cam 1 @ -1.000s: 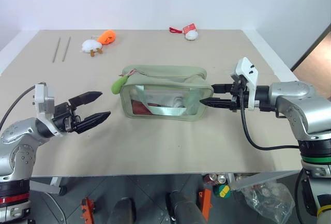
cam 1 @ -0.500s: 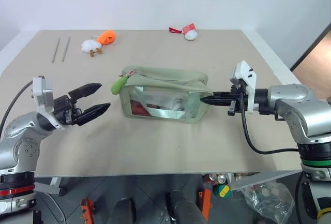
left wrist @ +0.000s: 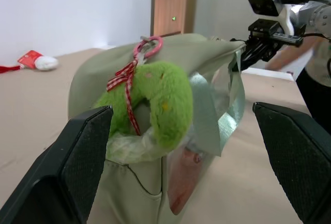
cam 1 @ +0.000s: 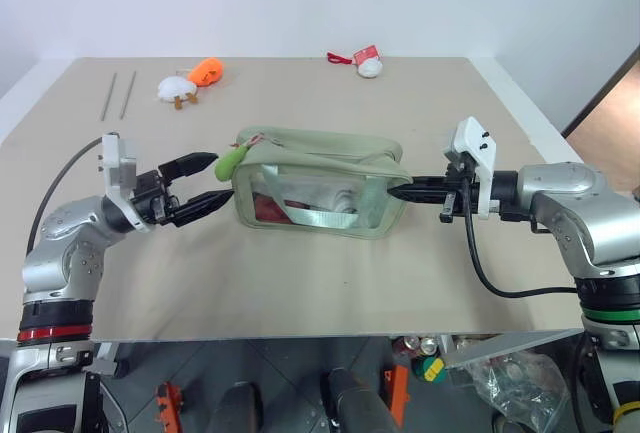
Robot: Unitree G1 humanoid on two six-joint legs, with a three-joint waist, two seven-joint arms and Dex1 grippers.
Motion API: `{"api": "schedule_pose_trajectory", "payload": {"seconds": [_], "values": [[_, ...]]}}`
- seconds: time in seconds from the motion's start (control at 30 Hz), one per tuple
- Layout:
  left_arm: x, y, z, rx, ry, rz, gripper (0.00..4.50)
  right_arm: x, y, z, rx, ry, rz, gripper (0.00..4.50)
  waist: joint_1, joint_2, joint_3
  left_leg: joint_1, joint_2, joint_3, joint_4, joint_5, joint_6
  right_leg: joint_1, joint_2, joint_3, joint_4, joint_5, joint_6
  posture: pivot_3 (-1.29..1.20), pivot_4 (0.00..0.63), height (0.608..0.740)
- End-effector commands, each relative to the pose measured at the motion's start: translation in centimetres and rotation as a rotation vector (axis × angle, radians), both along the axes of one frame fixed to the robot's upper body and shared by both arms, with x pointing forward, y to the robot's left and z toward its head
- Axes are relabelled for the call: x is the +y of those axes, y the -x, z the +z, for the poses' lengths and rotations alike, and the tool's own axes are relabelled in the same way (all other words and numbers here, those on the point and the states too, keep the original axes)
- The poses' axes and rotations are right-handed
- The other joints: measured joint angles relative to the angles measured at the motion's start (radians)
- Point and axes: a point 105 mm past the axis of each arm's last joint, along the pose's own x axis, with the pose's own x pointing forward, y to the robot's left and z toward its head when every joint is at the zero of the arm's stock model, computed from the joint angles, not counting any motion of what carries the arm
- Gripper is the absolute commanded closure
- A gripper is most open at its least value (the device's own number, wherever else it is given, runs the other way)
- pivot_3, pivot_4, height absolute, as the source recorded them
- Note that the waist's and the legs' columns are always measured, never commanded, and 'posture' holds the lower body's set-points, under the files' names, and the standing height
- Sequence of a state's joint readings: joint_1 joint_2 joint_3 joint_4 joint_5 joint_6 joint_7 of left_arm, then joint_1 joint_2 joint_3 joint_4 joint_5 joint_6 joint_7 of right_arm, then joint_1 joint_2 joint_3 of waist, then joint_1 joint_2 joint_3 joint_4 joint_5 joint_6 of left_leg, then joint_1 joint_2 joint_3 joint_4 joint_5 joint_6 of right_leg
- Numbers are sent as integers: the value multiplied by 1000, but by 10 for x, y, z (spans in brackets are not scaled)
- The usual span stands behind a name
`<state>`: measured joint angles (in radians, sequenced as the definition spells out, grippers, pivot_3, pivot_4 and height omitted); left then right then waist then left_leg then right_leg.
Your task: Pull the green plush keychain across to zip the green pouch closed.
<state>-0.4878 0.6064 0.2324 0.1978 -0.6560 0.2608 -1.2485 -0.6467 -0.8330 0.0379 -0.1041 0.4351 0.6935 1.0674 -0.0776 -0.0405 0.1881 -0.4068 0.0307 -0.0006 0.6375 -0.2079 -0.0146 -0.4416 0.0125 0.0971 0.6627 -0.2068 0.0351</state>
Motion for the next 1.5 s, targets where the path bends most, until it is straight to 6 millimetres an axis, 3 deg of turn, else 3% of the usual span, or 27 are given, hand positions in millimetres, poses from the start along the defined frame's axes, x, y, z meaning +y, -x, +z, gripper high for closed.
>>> {"api": "schedule_pose_trajectory", "payload": {"seconds": [0.03, 0.6, 0.7, 1.07, 1.27, 1.4, 1.5], "values": [[3, -4, 8, -23, 14, 31, 0, 1, 3, 7, -40, -3, 8, 4449, 0, 0, 0, 0, 0, 0, 0, 0, 0, 0, 0, 0, 0, 0, 0, 0, 150, 740], [11, -13, 16, 28, 93, 88, 0, 3, 0, 4, -39, -4, 0, 4449, 0, 0, 0, 0, 0, 0, 0, 0, 0, 0, 0, 0, 0, 0, 0, 0, 150, 740], [9, -11, 14, 31, 82, 72, 785, 3, 0, 4, -39, -3, -1, 4500, 0, 0, 0, 0, 0, 0, 0, 0, 0, 0, 0, 0, 0, 0, 0, 0, 150, 740], [3, -8, 10, 41, 81, 14, 4456, 3, 1, 5, -40, -1, -4, 4500, 0, 0, 0, 0, 0, 0, 0, 0, 0, 0, 0, 0, 0, 0, 0, 0, 150, 740], [5, -17, 14, -26, 25, 84, 4456, 3, 1, 5, -40, 1, -3, 4500, 0, 0, 0, 0, 0, 0, 0, 0, 0, 0, 0, 0, 0, 0, 0, 0, 150, 740], [5, -21, 61, -206, 108, 129, 4456, 4, 1, 5, -39, 4, -1, 4500, 3, -1, 0, 0, 0, -1, 1, 0, 0, 1, 0, -1, 0, 1, 1, 0, 150, 740], [-11, -20, 85, -283, 150, 92, 4456, 4, 2, 6, -40, 4, 1, 4500, 1, -1, 0, 0, 0, 0, 2, 0, 0, 1, 0, 1, 0, 2, 2, 0, 150, 740]]}}
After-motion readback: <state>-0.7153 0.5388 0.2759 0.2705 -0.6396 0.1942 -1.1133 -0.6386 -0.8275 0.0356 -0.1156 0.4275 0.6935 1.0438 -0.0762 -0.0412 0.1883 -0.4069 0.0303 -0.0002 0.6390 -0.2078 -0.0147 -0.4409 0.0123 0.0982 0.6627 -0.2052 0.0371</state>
